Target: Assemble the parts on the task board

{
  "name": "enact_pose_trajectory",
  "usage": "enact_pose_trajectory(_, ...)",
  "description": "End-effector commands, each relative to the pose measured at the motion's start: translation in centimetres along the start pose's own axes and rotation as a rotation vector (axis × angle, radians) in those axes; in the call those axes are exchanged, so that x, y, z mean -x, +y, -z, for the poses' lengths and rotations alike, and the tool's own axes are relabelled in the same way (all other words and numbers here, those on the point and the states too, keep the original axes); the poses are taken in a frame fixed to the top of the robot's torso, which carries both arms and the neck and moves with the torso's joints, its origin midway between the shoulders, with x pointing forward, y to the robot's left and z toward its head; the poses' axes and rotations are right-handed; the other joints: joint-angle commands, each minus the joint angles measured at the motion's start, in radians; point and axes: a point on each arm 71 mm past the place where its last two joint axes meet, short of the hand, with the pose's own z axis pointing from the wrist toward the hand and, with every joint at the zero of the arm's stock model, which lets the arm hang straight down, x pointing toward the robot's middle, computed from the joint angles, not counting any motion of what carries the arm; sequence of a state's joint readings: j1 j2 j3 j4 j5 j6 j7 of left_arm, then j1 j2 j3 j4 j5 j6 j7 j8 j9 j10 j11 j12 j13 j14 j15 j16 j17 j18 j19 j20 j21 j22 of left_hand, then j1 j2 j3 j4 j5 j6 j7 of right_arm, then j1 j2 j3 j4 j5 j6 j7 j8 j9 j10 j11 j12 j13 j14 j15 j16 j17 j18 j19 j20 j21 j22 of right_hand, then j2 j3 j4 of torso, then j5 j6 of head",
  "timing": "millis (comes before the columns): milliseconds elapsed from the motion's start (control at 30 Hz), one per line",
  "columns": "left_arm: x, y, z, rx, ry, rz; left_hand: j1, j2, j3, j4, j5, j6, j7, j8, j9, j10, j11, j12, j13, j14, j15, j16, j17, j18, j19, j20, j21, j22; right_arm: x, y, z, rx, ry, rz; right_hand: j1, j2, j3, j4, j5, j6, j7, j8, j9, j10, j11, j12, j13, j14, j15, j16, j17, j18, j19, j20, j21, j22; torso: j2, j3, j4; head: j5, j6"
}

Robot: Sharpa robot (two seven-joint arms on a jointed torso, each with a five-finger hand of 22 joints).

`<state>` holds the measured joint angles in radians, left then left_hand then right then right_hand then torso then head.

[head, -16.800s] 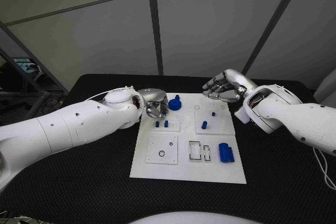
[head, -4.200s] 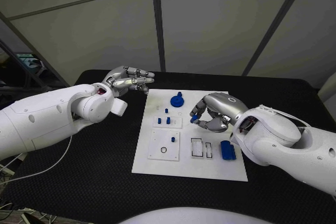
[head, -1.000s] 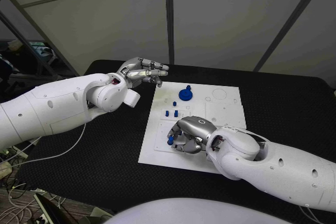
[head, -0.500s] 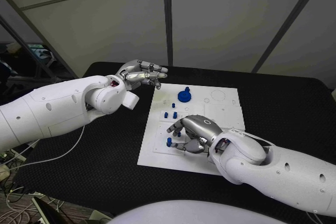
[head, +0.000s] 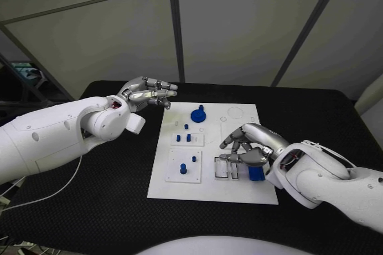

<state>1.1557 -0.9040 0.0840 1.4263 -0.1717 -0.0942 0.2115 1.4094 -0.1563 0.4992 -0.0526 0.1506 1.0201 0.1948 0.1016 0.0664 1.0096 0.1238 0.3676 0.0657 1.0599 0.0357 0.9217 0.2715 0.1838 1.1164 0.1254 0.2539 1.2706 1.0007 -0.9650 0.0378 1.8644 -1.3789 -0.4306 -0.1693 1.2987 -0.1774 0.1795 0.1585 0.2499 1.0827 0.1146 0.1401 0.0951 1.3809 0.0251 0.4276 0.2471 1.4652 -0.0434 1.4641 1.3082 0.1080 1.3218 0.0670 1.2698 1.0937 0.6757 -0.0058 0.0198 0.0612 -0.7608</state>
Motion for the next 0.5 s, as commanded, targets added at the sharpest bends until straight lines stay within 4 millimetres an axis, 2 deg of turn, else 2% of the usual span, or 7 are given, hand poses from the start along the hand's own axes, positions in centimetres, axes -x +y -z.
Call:
enact_pose_trajectory(33,0.0,-0.1,0.1,0.0,0.008,0.005,0.0,0.001,-0.001,-0.003,0.002,-0.002,0.002,0.005,0.0,-0.007,0.002,0.007,0.0,-0.004,0.004,-0.005,-0.001,-0.006,-0.006,0.001,0.0,0.001,0.6,-1.4,1.1,-0.106,0.034,-0.091,-0.001,0.01,-0.04,0.003,0.01,0.0,-0.013,0.017,0.007,0.011,-0.011,0.29,0.313,0.076,-0.011,0.019,0.087,-0.013,0.016,-0.01,0.017,0.024,-0.003,-0.0058,-0.0123,-0.026,0.006)
enact_pose_trajectory(100,0.0,-0.1,0.1,0.0,0.007,0.005,-0.001,0.001,-0.001,-0.003,0.002,-0.002,0.002,0.005,0.0,-0.007,0.002,0.007,0.0,-0.004,0.004,-0.005,-0.001,-0.006,-0.006,0.001,0.0,0.001,1.4,-2.2,1.8,-0.126,0.01,-0.057,0.003,0.021,-0.074,0.009,0.013,0.009,-0.019,0.036,0.018,0.015,-0.018,0.552,0.604,0.08,-0.015,0.035,0.114,-0.016,0.025,-0.014,0.029,0.041,-0.004,-0.0057,-0.0161,-0.046,0.005)
enact_pose_trajectory(133,0.0,-0.1,0.1,0.0,0.008,0.005,-0.004,0.0,-0.003,-0.003,0.002,-0.002,0.002,0.006,0.0,-0.007,0.002,0.008,0.0,-0.004,0.005,-0.004,-0.001,-0.006,-0.007,0.002,0.0,0.001,1.7,-2.6,2.2,-0.14,-0.002,-0.041,0.004,0.037,-0.096,0.02,0.016,0.019,-0.022,0.053,0.027,0.011,-0.02,0.665,0.733,0.081,-0.006,0.042,0.127,-0.014,0.029,-0.021,0.035,0.051,-0.004,-0.0063,-0.0177,-0.055,0.007)
enact_pose_trajectory(167,0.0,-0.1,0.1,0.0,0.009,0.005,-0.004,0.0,-0.003,-0.003,0.002,-0.002,0.002,0.006,0.0,-0.008,0.002,0.008,0.0,-0.004,0.005,-0.004,-0.001,-0.006,-0.007,0.002,0.0,0.001,2.0,-2.9,2.5,-0.153,-0.014,-0.026,0.001,0.035,-0.111,0.026,0.017,0.015,-0.018,0.057,0.03,0.015,-0.019,0.722,0.802,0.083,-0.013,0.048,0.138,-0.019,0.031,-0.014,0.039,0.056,-0.004,-0.0072,-0.0191,-0.06,0.008)
enact_pose_trajectory(333,-0.2,-0.2,0.2,-0.002,0.013,0.006,-0.007,0.0,-0.004,-0.002,0.002,-0.002,0.002,0.006,0.0,-0.008,0.002,0.008,0.0,-0.004,0.005,-0.004,-0.001,-0.007,-0.007,0.002,-0.001,0.001,2.9,-4.0,3.6,-0.216,-0.052,0.038,-0.003,0.038,-0.153,0.047,0.037,0.008,-0.023,0.072,0.039,0.03,-0.014,0.827,0.934,0.086,-0.013,0.059,0.159,-0.021,0.036,-0.013,0.046,0.069,-0.006,-0.0088,-0.0256,-0.082,0.008)
enact_pose_trajectory(400,-0.2,-0.2,0.2,-0.003,0.013,0.006,-0.007,0.0,-0.004,-0.002,0.002,-0.002,0.002,0.006,0.0,-0.008,0.002,0.008,0.0,-0.004,0.005,-0.004,-0.001,-0.007,-0.007,0.002,-0.001,0.001,3.0,-4.3,4.0,-0.253,-0.056,0.075,-0.018,0.037,-0.187,0.069,0.076,0.006,-0.025,0.083,0.045,0.041,-0.014,0.868,0.987,0.09,-0.013,0.069,0.179,-0.024,0.041,-0.012,0.054,0.081,-0.008,-0.008,-0.0285,-0.087,0.007)
enact_pose_trajectory(500,-0.2,-0.2,0.2,-0.003,0.014,0.006,-0.007,0.0,-0.004,-0.002,0.002,-0.002,0.002,0.006,0.0,-0.008,0.002,0.008,0.0,-0.004,0.005,-0.004,-0.001,-0.007,-0.007,0.002,-0.001,0.001,2.9,-4.6,4.4,-0.299,-0.047,0.103,-0.03,0.029,-0.227,0.088,0.089,0.002,-0.025,0.091,0.05,0.045,-0.014,0.888,1.015,0.093,-0.012,0.078,0.199,-0.026,0.046,-0.012,0.061,0.092,-0.009,-0.0081,-0.0305,-0.087,0.006)
